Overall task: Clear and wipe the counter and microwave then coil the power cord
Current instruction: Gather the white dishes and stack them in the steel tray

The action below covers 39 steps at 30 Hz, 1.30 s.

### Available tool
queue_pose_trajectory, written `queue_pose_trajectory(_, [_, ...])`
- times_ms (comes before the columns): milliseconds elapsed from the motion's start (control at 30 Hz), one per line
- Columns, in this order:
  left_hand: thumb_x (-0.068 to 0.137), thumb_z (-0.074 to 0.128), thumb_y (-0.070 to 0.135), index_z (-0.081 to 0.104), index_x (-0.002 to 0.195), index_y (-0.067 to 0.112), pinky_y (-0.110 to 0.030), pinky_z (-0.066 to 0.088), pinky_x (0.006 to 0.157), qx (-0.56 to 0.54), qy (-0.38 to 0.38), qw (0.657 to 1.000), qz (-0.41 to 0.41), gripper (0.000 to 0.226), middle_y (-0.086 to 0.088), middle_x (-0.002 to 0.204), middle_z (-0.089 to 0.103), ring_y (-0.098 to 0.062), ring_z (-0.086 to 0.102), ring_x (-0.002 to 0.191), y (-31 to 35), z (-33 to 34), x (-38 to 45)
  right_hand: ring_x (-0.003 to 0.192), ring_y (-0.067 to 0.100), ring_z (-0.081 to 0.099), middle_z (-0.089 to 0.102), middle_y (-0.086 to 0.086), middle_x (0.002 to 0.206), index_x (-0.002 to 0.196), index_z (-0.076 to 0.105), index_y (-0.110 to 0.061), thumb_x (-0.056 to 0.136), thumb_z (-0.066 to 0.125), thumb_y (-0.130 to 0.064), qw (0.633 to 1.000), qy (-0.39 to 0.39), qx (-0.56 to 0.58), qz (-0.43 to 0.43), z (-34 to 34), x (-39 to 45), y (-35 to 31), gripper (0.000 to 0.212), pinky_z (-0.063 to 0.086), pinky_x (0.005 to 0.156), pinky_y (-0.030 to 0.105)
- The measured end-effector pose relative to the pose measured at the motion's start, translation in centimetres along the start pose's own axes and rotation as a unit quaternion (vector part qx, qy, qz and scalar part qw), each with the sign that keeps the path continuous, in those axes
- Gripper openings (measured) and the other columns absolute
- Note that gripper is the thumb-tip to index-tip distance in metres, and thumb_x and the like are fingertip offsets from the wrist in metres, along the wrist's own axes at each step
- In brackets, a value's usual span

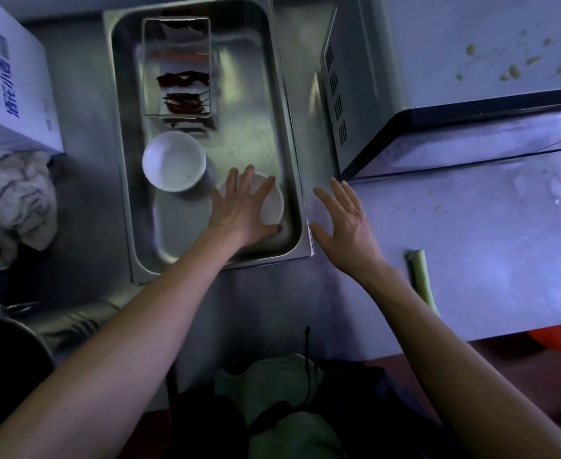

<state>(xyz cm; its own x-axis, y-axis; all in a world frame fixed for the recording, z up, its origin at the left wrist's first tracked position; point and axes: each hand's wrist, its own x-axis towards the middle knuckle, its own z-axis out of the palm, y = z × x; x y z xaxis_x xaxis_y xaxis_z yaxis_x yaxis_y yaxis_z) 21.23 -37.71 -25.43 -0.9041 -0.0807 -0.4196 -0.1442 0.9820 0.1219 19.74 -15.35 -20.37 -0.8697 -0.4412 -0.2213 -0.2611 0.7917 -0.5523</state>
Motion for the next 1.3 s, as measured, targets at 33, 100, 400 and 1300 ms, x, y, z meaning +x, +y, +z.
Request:
queue_pose_trajectory(33, [0.065, 0.060, 0.077, 0.011, 0.151, 0.043, -0.068, 0.024, 0.109, 0.005, 0.000, 1.000, 0.000, 0.105, -0.001, 0.164, 0.002, -0.035, 0.001, 0.150, -0.1, 0.2, 0.2, 0.153, 0.028, 0.014, 0.024, 0.010, 0.163, 0.151, 0.040, -0.020, 0.095, 0.063, -0.028, 1.000, 0.004, 0.008, 0.001, 0.1, 0.2, 0.1, 0.061, 0.022, 0.122, 0.046])
queue_pose_trajectory(100, [0.065, 0.061, 0.077, 0.010, 0.151, 0.043, -0.067, 0.024, 0.109, 0.011, 0.002, 1.000, -0.005, 0.106, -0.002, 0.164, 0.003, -0.036, 0.002, 0.151, -0.2, 0.6, 0.5, 0.152, 0.029, 0.017, 0.027, 0.011, 0.162, 0.150, 0.042, -0.018, 0.094, 0.064, -0.025, 1.000, 0.008, 0.018, 0.007, 0.2, 0.6, 0.3, 0.060, 0.023, 0.122, 0.045])
queue_pose_trajectory(400, [0.067, 0.063, 0.076, 0.009, 0.153, 0.041, -0.069, 0.023, 0.109, 0.023, -0.001, 1.000, -0.007, 0.107, -0.006, 0.166, 0.002, -0.039, 0.001, 0.151, -0.6, 1.1, 0.5, 0.151, 0.030, 0.020, 0.030, 0.012, 0.161, 0.149, 0.043, -0.017, 0.094, 0.065, -0.023, 0.999, 0.012, 0.025, 0.016, 0.3, 1.4, 0.6, 0.059, 0.024, 0.121, 0.044])
queue_pose_trajectory(1300, [0.095, 0.054, 0.044, 0.049, 0.142, 0.014, -0.049, 0.045, 0.100, -0.086, 0.131, 0.961, 0.230, 0.056, -0.010, 0.147, 0.047, -0.031, 0.041, 0.135, 8.3, -3.0, -9.2, 0.150, 0.028, 0.021, 0.028, 0.009, 0.162, 0.154, 0.031, -0.022, 0.098, 0.057, -0.039, 0.983, 0.056, -0.025, 0.176, -2.6, -13.4, 1.5, 0.065, 0.019, 0.123, 0.045])
